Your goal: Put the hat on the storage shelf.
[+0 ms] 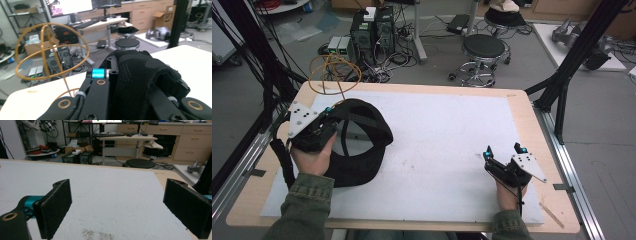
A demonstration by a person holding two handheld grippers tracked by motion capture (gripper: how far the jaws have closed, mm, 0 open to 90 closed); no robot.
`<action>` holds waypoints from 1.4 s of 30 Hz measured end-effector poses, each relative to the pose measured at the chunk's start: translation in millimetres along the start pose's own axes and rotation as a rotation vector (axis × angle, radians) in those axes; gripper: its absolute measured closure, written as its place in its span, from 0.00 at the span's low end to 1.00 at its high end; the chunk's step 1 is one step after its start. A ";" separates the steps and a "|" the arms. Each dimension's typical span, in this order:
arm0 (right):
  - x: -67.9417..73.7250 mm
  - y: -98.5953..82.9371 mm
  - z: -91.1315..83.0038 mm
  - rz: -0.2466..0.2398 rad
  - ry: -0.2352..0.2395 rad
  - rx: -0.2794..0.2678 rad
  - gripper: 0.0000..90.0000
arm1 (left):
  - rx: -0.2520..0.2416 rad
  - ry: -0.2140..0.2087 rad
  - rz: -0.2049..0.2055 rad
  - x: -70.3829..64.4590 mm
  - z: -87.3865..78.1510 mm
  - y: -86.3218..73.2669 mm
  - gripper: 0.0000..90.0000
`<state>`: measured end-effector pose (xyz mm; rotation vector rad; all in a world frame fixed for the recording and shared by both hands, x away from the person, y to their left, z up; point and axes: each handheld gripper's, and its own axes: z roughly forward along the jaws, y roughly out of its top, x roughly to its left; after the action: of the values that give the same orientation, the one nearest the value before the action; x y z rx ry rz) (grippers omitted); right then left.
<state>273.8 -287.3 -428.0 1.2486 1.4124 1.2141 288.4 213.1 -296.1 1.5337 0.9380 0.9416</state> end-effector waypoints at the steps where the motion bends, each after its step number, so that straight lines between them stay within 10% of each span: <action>1: -0.1 0.0 -0.1 0.000 0.000 0.000 0.08 | -0.003 -0.008 0.003 -1.4 0.2 0.9 0.98; 25: 0.3 2.1 -3.0 0.018 0.014 -0.028 0.08 | -0.158 -0.267 -0.012 -44.1 3.4 35.6 0.98; 42: 21.9 51.9 -9.0 0.073 0.238 -0.131 0.08 | -0.281 -0.552 -0.044 -46.3 17.1 43.9 0.98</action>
<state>269.9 -265.5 -375.4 1.1016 1.4392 1.5217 290.4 158.3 -259.3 1.4152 0.4222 0.5419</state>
